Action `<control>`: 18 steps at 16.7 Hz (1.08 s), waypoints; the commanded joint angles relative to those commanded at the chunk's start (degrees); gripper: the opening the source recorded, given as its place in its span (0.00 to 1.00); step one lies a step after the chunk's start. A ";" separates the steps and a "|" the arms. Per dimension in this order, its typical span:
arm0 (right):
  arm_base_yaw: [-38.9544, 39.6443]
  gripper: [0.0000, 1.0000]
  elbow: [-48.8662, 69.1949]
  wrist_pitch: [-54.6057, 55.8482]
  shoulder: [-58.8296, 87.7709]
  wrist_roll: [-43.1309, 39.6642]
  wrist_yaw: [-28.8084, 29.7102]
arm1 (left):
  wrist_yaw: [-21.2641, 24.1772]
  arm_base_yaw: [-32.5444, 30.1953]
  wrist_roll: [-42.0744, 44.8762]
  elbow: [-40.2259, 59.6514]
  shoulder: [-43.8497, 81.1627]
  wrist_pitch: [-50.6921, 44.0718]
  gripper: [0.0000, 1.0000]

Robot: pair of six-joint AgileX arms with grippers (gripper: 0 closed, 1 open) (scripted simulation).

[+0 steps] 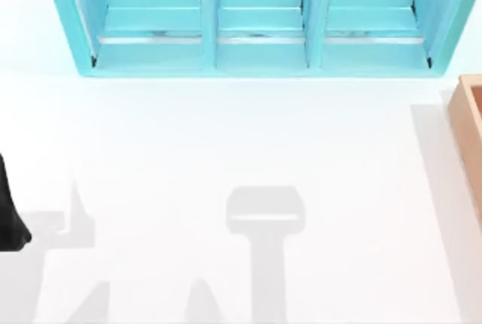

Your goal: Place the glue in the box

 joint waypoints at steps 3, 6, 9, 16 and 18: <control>0.25 0.00 0.20 0.14 0.29 0.13 0.08 | 0.00 0.00 0.00 0.00 0.00 0.00 1.00; 0.73 0.00 -0.40 2.08 0.07 1.70 0.06 | 0.00 0.00 0.00 0.00 0.00 0.00 1.00; 2.24 0.00 -2.31 8.30 -0.57 6.77 -0.03 | 0.00 0.00 0.00 0.00 0.00 0.00 1.00; 7.60 0.00 -9.07 30.25 -2.49 24.69 -0.69 | 0.00 0.00 0.00 0.00 0.00 0.00 1.00; 9.01 0.00 -10.86 36.07 -2.92 29.45 -0.93 | 0.00 0.00 0.00 0.00 0.00 0.00 1.00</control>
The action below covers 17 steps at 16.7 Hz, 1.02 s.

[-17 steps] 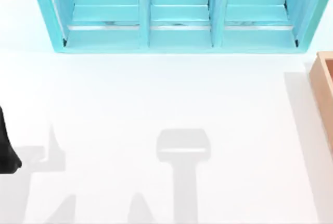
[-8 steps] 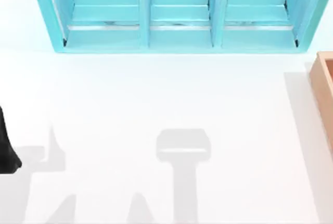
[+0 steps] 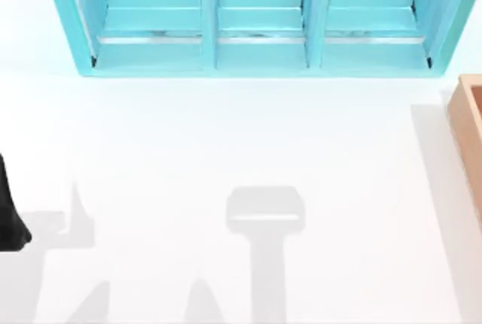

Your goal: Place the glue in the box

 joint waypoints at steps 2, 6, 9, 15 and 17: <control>1.12 0.00 -1.42 4.65 -0.31 3.80 -0.22 | 0.00 0.00 0.00 0.00 0.00 0.00 1.00; 1.98 0.00 -2.53 8.26 -0.53 6.73 -0.41 | 0.00 0.00 0.00 0.00 0.00 0.00 1.00; 1.98 0.00 -2.53 8.26 -0.53 6.73 -0.41 | 0.00 0.00 0.00 0.00 0.00 0.00 1.00; 1.98 0.45 -2.53 8.26 -0.53 6.73 -0.41 | 0.00 0.00 0.00 0.00 0.00 0.00 1.00; 1.98 0.60 -2.53 8.26 -0.53 6.73 -0.41 | 0.00 0.00 0.00 0.00 0.00 0.00 1.00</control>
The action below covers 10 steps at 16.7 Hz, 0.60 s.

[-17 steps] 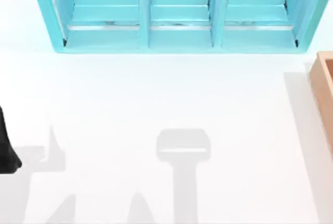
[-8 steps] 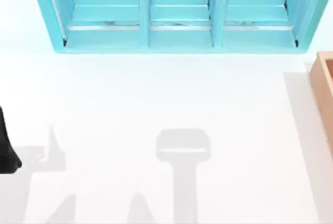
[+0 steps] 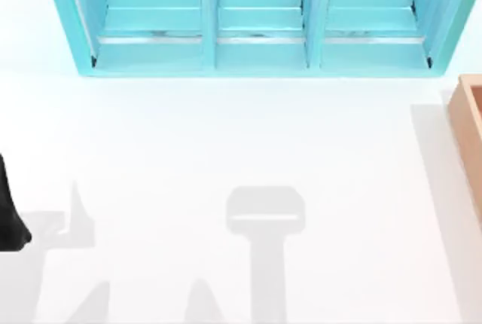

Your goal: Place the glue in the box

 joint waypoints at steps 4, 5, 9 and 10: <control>0.00 0.90 0.00 0.00 0.00 0.00 0.00 | 0.00 0.00 0.00 0.00 0.00 0.00 1.00; 0.00 0.98 0.00 0.00 0.00 0.00 0.00 | 0.00 0.00 0.00 0.00 0.00 0.00 1.00; 0.00 1.00 0.00 0.00 0.00 0.00 0.00 | 0.00 0.00 0.00 0.00 0.00 0.00 1.00; 0.00 1.00 0.00 0.00 0.00 0.00 0.00 | 0.00 0.00 0.00 0.00 0.00 0.00 1.00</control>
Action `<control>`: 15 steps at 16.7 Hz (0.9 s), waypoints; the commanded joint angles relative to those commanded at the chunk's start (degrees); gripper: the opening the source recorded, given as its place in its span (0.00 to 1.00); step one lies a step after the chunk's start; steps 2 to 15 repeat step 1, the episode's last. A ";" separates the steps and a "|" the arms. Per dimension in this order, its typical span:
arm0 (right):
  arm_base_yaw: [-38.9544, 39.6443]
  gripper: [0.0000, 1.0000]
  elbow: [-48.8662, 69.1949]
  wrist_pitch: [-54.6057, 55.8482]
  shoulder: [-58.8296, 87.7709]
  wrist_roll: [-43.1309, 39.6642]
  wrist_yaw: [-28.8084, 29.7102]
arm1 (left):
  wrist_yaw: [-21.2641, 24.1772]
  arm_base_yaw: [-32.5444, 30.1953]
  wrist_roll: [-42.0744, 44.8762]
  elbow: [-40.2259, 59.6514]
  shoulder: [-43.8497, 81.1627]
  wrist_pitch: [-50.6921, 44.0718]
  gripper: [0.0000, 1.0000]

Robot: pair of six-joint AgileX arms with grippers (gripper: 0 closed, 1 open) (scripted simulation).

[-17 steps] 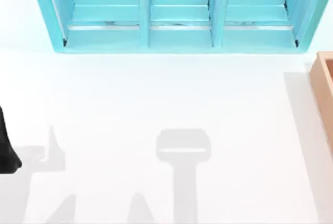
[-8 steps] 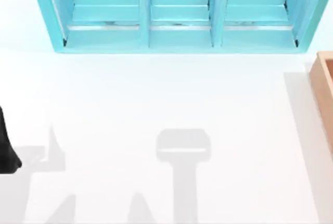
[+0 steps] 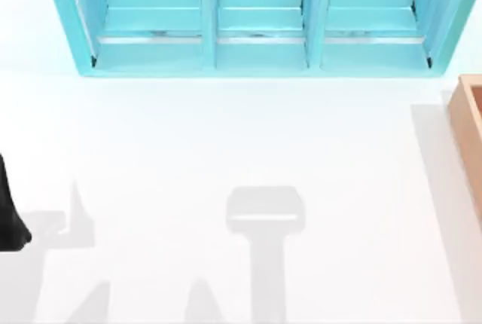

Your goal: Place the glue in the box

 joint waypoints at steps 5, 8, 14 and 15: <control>0.00 1.00 0.00 0.00 0.00 0.00 0.00 | 0.00 0.00 0.00 0.00 0.00 0.00 1.00; 0.00 1.00 0.00 0.00 0.00 0.00 0.00 | 0.00 0.00 0.00 0.00 0.00 0.00 1.00; 0.00 1.00 0.00 0.00 0.00 0.00 0.00 | 0.00 0.00 0.00 0.00 0.00 0.00 1.00; 0.00 1.00 0.00 0.00 0.00 0.00 0.00 | 0.00 0.00 0.00 0.00 0.00 0.00 1.00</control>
